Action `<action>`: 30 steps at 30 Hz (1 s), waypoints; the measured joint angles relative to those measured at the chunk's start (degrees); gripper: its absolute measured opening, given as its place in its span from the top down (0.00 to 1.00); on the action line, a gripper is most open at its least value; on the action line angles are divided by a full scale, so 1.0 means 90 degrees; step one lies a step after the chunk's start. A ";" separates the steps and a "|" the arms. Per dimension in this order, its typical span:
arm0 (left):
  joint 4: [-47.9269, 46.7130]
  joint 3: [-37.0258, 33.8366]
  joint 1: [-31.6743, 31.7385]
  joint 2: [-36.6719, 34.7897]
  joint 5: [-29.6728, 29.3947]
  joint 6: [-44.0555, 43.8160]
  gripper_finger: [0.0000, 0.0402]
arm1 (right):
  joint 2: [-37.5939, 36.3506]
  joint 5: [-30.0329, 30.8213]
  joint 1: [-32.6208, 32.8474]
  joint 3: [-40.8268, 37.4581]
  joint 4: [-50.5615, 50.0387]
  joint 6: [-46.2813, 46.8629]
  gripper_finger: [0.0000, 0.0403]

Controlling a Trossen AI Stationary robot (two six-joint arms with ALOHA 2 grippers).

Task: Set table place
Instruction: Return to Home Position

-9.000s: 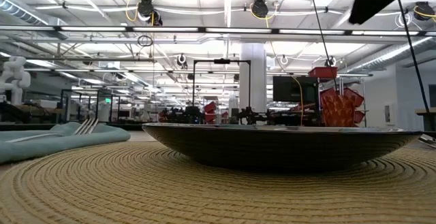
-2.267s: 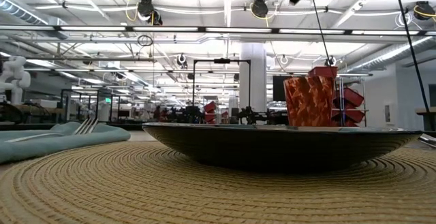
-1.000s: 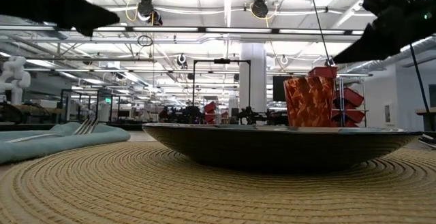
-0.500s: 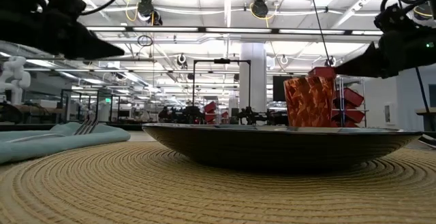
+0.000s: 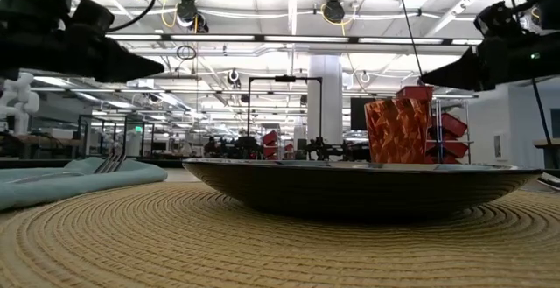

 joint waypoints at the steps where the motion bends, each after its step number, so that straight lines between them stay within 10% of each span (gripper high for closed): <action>1: 0.0058 -0.0002 0.0159 0.0001 0.0148 0.0038 0.84 | -0.0036 -0.0172 -0.0177 0.0000 -0.0054 -0.0029 0.80; 18: 0.0394 -0.0002 0.1586 0.0019 0.1335 -0.0067 0.84 | -0.0155 -0.3721 -0.3948 0.0000 -0.0228 -0.0793 0.80; 30: -0.0697 -0.0002 0.1620 0.0098 -0.1008 -0.1066 0.84 | -0.0152 -0.3820 -0.4957 0.0000 -0.0319 -0.0472 0.80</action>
